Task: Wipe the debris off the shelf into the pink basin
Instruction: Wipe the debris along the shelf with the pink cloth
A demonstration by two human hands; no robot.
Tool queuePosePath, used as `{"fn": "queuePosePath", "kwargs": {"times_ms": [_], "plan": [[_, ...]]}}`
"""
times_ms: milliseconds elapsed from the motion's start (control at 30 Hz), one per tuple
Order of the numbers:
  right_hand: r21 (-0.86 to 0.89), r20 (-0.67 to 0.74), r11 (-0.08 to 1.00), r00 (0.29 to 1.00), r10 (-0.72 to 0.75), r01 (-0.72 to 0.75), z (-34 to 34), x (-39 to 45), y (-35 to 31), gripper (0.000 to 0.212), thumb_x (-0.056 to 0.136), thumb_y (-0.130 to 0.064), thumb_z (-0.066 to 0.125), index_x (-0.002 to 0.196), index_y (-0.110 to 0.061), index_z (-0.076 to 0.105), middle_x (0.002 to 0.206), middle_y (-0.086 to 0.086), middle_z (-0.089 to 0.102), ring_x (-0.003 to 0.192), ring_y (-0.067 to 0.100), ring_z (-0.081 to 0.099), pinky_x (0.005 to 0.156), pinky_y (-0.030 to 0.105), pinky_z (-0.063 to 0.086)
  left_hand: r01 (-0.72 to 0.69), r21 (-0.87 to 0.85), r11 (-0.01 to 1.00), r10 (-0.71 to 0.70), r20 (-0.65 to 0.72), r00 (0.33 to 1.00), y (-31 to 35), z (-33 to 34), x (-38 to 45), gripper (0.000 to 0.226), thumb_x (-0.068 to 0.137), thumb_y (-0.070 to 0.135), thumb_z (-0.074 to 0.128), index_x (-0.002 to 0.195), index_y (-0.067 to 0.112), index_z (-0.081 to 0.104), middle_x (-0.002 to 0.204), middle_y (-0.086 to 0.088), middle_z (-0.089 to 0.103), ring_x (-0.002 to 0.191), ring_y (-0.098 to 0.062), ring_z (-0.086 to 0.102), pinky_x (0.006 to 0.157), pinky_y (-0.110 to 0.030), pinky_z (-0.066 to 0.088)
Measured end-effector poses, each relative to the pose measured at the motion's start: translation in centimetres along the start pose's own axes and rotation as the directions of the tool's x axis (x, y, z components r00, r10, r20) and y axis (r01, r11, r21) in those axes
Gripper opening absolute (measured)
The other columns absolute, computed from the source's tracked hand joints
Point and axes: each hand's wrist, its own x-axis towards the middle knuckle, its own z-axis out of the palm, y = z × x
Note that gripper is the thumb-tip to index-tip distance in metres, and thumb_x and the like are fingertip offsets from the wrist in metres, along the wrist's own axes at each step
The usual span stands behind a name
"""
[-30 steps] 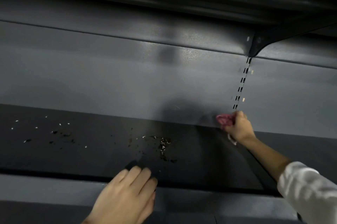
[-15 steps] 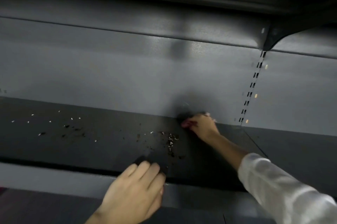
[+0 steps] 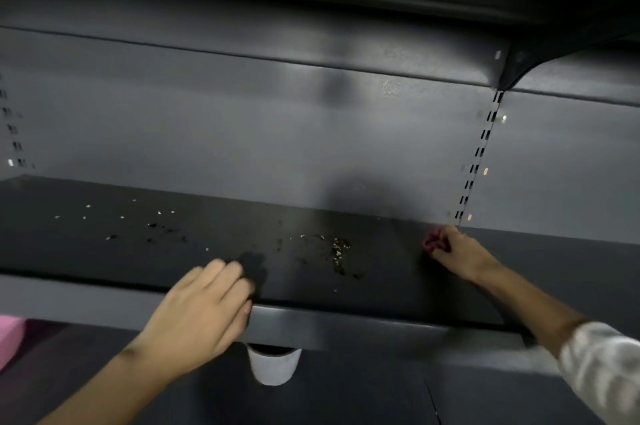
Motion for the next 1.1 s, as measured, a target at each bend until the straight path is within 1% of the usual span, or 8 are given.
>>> {"fn": "queuePosePath", "kwargs": {"times_ms": [67, 133, 200, 300, 567, 733, 867, 1100], "plan": [[0.002, -0.052, 1.000, 0.999, -0.005, 0.005, 1.3, -0.7, -2.0, 0.031, 0.085, -0.011, 0.056, 0.068, -0.032, 0.040, 0.093, 0.000, 0.052, 0.092, 0.020, 0.056, 0.077, 0.021, 0.035, -0.038, -0.015, 0.999, 0.038, -0.005, 0.999, -1.0, -0.2, -0.6, 0.036, 0.083, 0.025, 0.038, 0.065, 0.011, 0.065, 0.063, -0.004, 0.055, 0.067, -0.018, 0.033, 0.058, -0.031, 0.028], [0.002, -0.030, 1.000, 0.999, -0.021, 0.021, 2.7, -1.5, -4.9, 0.016, 0.086, -0.009, 0.053, 0.097, -0.021, 0.053, 0.111, 0.010, 0.058, 0.103, 0.028, 0.058, 0.088, 0.030, 0.043, -0.056, -0.087, 0.995, 0.055, -0.017, 0.998, -2.2, -0.3, -1.1, 0.030, 0.078, 0.025, 0.043, 0.066, 0.012, 0.067, 0.064, -0.003, 0.057, 0.067, -0.016, 0.034, 0.058, -0.030, 0.028], [-0.033, 0.006, 0.999, 0.999, -0.041, 0.041, 4.0, -1.9, -7.9, 0.032, 0.088, -0.008, 0.050, 0.120, -0.009, 0.048, 0.126, 0.018, 0.054, 0.113, 0.034, 0.054, 0.098, 0.038, 0.043, -0.070, -0.163, 0.984, 0.064, -0.037, 0.997, -3.4, -0.5, -1.5, 0.028, 0.077, 0.025, 0.045, 0.066, 0.014, 0.067, 0.065, -0.002, 0.058, 0.066, -0.015, 0.037, 0.058, -0.028, 0.029], [0.048, 0.032, 0.995, 0.995, -0.094, 0.092, 5.6, -2.9, -13.2, 0.039, 0.087, 0.000, 0.046, 0.125, -0.009, 0.051, 0.128, 0.016, 0.056, 0.117, 0.029, 0.054, 0.102, 0.033, 0.041, -0.105, -0.163, 0.981, 0.101, -0.031, 0.994, -5.0, -0.3, -2.5, 0.029, 0.077, 0.027, 0.043, 0.064, 0.016, 0.067, 0.066, 0.001, 0.059, 0.061, -0.016, 0.048, 0.058, -0.026, 0.031], [0.217, -0.230, 0.976, 0.973, 0.029, 0.022, 3.4, -5.8, -14.1, 0.037, 0.088, 0.008, 0.043, 0.122, -0.004, 0.047, 0.120, 0.020, 0.062, 0.102, 0.029, 0.061, 0.091, 0.031, 0.045, -0.140, -0.196, 0.970, 0.123, -0.098, 0.988, -7.5, 0.3, -3.9, 0.029, 0.079, 0.025, 0.041, 0.068, 0.013, 0.066, 0.065, -0.002, 0.057, 0.068, -0.017, 0.034, 0.059, -0.030, 0.028], [0.037, 0.014, 0.958, 0.959, 0.283, -0.283, 1.8, -9.0, -9.7, 0.055, 0.094, -0.001, 0.035, 0.144, -0.007, 0.013, 0.127, 0.026, 0.052, 0.083, 0.029, 0.060, 0.063, 0.030, 0.050, -0.176, -0.184, 0.967, 0.162, -0.088, 0.983, -7.6, 0.7, -4.1, 0.031, 0.081, 0.026, 0.039, 0.067, 0.015, 0.065, 0.067, 0.000, 0.056, 0.059, -0.018, 0.051, 0.052, -0.027, 0.043], [-0.251, 0.089, 0.907, 0.925, 0.370, -0.339, 3.6, -8.6, -14.2, 0.049, 0.093, 0.001, 0.034, 0.140, -0.002, 0.021, 0.146, 0.035, 0.021, 0.128, 0.045, 0.039, 0.106, 0.049, 0.038, -0.175, -0.187, 0.967, 0.158, -0.102, 0.982, -7.4, 0.9, -4.2, 0.031, 0.080, 0.028, 0.040, 0.067, 0.015, 0.065, 0.067, 0.000, 0.056, 0.059, -0.018, 0.052, 0.051, -0.028, 0.044], [-0.301, 0.129, 0.942, 0.972, 0.194, -0.148, 9.6, -8.3, -25.5, 0.054, 0.091, 0.003, 0.039, 0.140, 0.003, 0.017, 0.149, 0.036, 0.007, 0.137, 0.052, 0.012, 0.111, 0.058, 0.024, -0.166, -0.169, 0.972, 0.149, -0.108, 0.983, -7.3, 1.0, -4.2, 0.031, 0.079, 0.029, 0.040, 0.067, 0.015, 0.066, 0.067, -0.001, 0.058, 0.059, -0.017, 0.053, 0.050, -0.028, 0.045]]}}
